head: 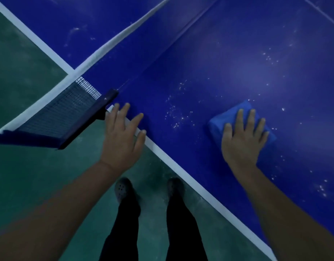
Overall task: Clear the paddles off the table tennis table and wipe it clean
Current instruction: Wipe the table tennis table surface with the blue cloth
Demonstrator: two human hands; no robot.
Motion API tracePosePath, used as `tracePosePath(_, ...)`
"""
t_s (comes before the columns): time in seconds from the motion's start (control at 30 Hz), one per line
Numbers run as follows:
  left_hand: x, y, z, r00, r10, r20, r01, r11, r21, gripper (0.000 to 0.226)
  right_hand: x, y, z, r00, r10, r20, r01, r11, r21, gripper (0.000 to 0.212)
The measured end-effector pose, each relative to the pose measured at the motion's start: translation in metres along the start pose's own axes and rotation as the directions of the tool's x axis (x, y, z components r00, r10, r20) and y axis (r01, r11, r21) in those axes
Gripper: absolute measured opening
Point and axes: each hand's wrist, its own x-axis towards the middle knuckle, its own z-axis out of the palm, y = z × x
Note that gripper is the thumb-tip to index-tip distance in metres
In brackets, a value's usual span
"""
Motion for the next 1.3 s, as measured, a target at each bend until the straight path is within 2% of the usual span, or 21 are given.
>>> tracePosePath(0.07, 0.006, -0.016, -0.007, 1.000, 0.013, 0.029, -0.013, 1.000, 0.015, 0.053, -0.013, -0.047, 0.009, 0.998, -0.011, -0.063, 0.010, 1.000, -0.016, 0.066)
tracePosePath(0.17, 0.005, -0.031, -0.016, 0.999, 0.025, 0.047, -0.025, 1.000, -0.001, 0.056, -0.057, -0.085, 0.028, 0.903, -0.429, 0.037, 0.430, 0.892, -0.138, 0.062)
tracePosePath(0.23, 0.003, -0.039, -0.022, 0.998, 0.024, 0.059, -0.024, 1.000, 0.005, 0.057, -0.044, -0.071, 0.022, 0.848, -0.519, 0.105, 0.530, 0.833, -0.158, 0.062)
tracePosePath(0.27, 0.003, -0.042, -0.025, 0.998, 0.023, 0.065, -0.023, 1.000, 0.004, 0.058, -0.026, -0.061, 0.019, 0.879, -0.471, 0.070, 0.476, 0.864, -0.166, 0.062)
tracePosePath(0.33, 0.002, -0.046, -0.030, 0.997, 0.018, 0.080, -0.018, 1.000, 0.000, 0.059, 0.014, -0.052, 0.007, 0.984, -0.178, -0.017, 0.176, 0.980, -0.095, 0.062)
tracePosePath(0.4, 0.003, -0.048, -0.032, 0.995, 0.021, 0.096, -0.021, 1.000, -0.003, 0.060, 0.029, -0.076, 0.005, 0.996, 0.085, -0.036, -0.084, 0.996, 0.022, 0.062)
tracePosePath(0.43, 0.003, -0.049, -0.032, 0.994, 0.034, 0.102, -0.034, 0.999, -0.001, 0.060, 0.020, -0.098, 0.008, 0.996, 0.066, -0.066, -0.066, 0.998, -0.002, 0.062)
tracePosePath(0.5, 0.002, -0.048, -0.031, 0.994, 0.060, 0.090, -0.061, 0.998, 0.006, 0.059, -0.021, -0.131, 0.023, 0.951, -0.305, -0.051, 0.300, 0.949, -0.096, 0.062)
tracePosePath(0.53, 0.004, -0.049, -0.031, 0.995, 0.066, 0.073, -0.068, 0.998, 0.012, 0.059, -0.036, -0.131, 0.030, 0.858, -0.513, 0.013, 0.509, 0.849, -0.140, 0.060)
tracePosePath(0.6, 0.005, -0.050, -0.031, 0.997, 0.065, 0.049, -0.066, 0.998, 0.018, 0.057, -0.021, -0.110, 0.028, 0.766, -0.637, 0.087, 0.641, 0.746, -0.178, 0.059)
tracePosePath(0.7, 0.000, -0.050, -0.031, 0.998, 0.046, 0.032, -0.047, 0.999, 0.024, 0.056, 0.055, -0.077, 0.005, 0.960, -0.268, -0.079, 0.254, 0.955, -0.155, 0.059)
tracePosePath(0.77, -0.005, -0.049, -0.032, 0.999, 0.017, 0.044, -0.019, 0.998, 0.054, 0.056, 0.100, -0.081, -0.009, 0.997, 0.024, -0.072, -0.026, 1.000, -0.016, 0.058)
tracePosePath(0.8, -0.007, -0.049, -0.032, 0.999, -0.007, 0.052, 0.003, 0.998, 0.067, 0.057, 0.111, -0.094, -0.011, 0.995, 0.073, -0.065, -0.071, 0.997, 0.029, 0.058)
tracePosePath(0.9, -0.014, -0.052, -0.034, 0.998, -0.051, 0.042, 0.049, 0.997, 0.058, 0.057, 0.091, -0.151, 0.004, 0.979, -0.187, -0.084, 0.182, 0.981, -0.061, 0.060)
tracePosePath(0.93, -0.016, -0.052, -0.034, 0.998, -0.055, 0.030, 0.053, 0.997, 0.053, 0.056, 0.069, -0.164, 0.013, 0.933, -0.353, -0.074, 0.344, 0.933, -0.110, 0.061)
tracePosePath(1.0, -0.020, -0.051, -0.032, 0.998, -0.055, 0.019, 0.054, 0.997, 0.060, 0.056, 0.023, -0.165, 0.025, 0.753, -0.657, 0.030, 0.651, 0.738, -0.178, 0.060)
tracePosePath(1.07, -0.023, -0.050, -0.033, 0.998, -0.067, 0.011, 0.066, 0.995, 0.070, 0.055, 0.020, -0.145, 0.022, 0.617, -0.780, 0.098, 0.784, 0.599, -0.165, 0.058)
tracePosePath(1.1, -0.024, -0.049, -0.034, 0.997, -0.078, 0.016, 0.077, 0.995, 0.070, 0.056, 0.038, -0.135, 0.018, 0.615, -0.784, 0.081, 0.783, 0.595, -0.181, 0.058)
tracePosePath(1.17, -0.024, -0.048, -0.036, 0.995, -0.099, 0.028, 0.097, 0.993, 0.073, 0.058, 0.088, -0.123, 0.008, 0.738, -0.675, -0.015, 0.656, 0.722, -0.221, 0.059)
tracePosePath(1.23, -0.025, -0.051, -0.039, 0.994, -0.105, 0.033, 0.102, 0.991, 0.082, 0.058, 0.127, -0.130, -0.004, 0.917, -0.398, -0.034, 0.392, 0.912, -0.124, 0.061)
tracePosePath(1.3, -0.025, -0.053, -0.039, 0.993, -0.116, 0.030, 0.113, 0.990, 0.090, 0.058, 0.118, -0.158, -0.001, 0.963, -0.266, -0.044, 0.261, 0.962, -0.084, 0.061)
